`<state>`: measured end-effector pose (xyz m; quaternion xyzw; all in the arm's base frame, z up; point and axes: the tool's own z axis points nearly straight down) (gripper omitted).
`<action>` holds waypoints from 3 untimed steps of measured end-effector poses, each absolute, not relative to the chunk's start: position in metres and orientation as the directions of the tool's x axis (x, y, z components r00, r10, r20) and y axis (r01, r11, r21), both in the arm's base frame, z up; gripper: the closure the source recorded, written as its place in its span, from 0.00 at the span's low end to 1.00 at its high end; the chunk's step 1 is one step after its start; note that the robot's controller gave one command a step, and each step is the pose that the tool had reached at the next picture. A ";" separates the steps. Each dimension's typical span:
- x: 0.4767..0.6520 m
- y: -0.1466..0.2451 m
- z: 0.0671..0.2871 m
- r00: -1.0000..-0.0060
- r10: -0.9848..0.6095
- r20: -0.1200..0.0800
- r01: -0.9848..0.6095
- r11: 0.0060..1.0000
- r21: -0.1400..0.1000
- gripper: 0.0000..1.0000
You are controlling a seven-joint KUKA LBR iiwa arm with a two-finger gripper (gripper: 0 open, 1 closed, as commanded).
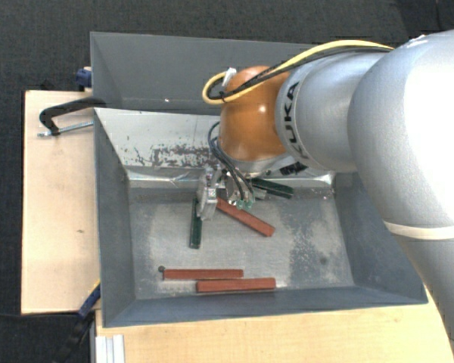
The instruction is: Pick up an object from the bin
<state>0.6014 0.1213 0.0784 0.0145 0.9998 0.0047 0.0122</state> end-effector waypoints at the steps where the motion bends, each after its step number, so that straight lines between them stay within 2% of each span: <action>1: 0.597 0.119 0.073 -1.000 0.029 -0.008 0.029 1.000 0.003 0.00; 2: 0.597 0.119 0.073 -1.000 0.030 -0.008 0.030 1.000 0.003 0.00; 3: 0.557 0.149 0.071 -0.918 -0.396 -0.001 -0.396 0.918 0.001 1.00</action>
Offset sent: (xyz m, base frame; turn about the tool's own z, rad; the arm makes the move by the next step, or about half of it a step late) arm 0.0000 0.0000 0.0000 0.0000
